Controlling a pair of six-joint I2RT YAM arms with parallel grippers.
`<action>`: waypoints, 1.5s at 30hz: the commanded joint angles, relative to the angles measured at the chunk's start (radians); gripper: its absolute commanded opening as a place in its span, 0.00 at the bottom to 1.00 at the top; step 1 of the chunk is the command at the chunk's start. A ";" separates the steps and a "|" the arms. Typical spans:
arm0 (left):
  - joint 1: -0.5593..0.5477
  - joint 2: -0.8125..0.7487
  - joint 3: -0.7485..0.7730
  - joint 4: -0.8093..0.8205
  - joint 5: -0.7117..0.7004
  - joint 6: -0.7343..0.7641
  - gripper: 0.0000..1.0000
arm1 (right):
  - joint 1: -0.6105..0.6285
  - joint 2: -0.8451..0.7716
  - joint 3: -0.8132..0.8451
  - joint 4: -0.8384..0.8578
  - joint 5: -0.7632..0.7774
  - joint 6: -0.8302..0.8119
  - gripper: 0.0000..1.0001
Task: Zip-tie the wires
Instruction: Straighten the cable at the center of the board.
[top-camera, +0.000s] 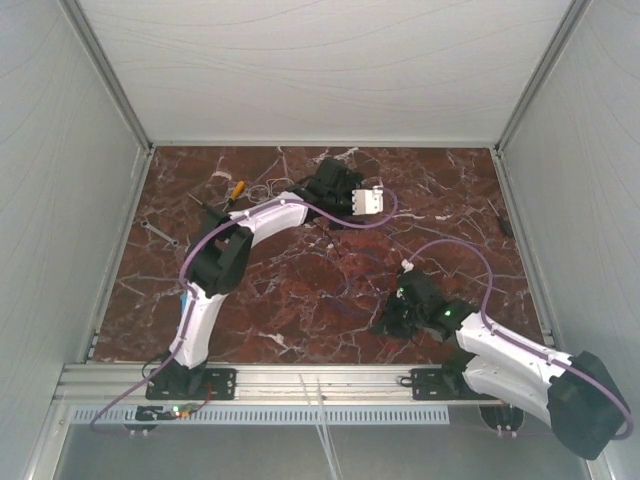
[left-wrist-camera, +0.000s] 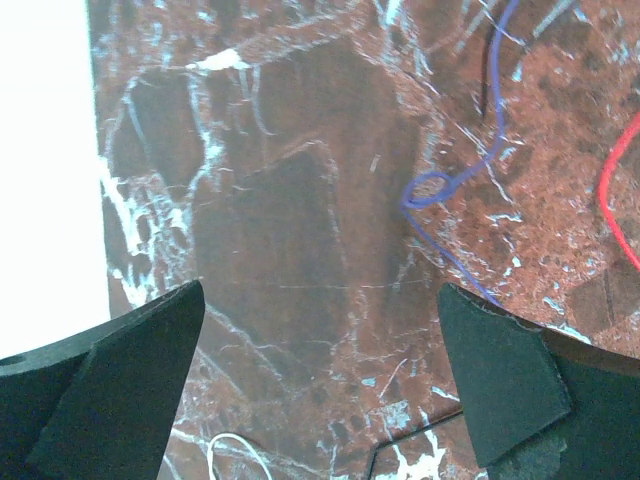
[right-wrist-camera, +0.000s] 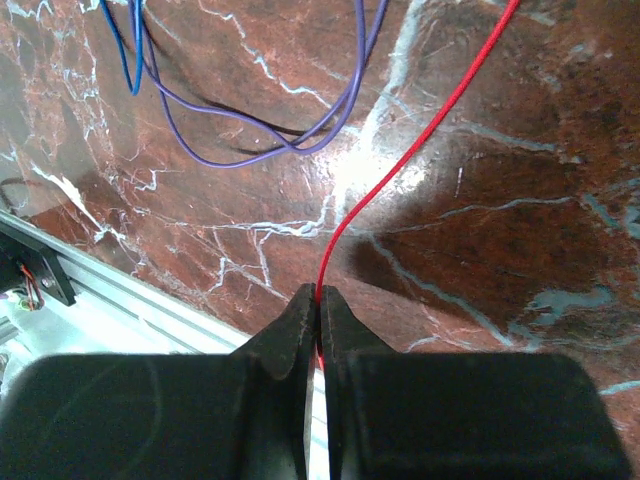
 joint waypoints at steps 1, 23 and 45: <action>0.014 -0.091 -0.030 0.110 -0.012 -0.112 1.00 | -0.003 0.012 0.043 0.047 -0.036 -0.027 0.00; 0.065 -0.370 -0.158 0.107 -0.286 -0.684 1.00 | -0.002 -0.015 0.261 -0.243 -0.059 -0.169 0.84; 0.323 -0.334 -0.197 -0.209 -0.382 -1.173 0.82 | -0.007 -0.022 0.370 -0.202 0.060 -0.246 0.84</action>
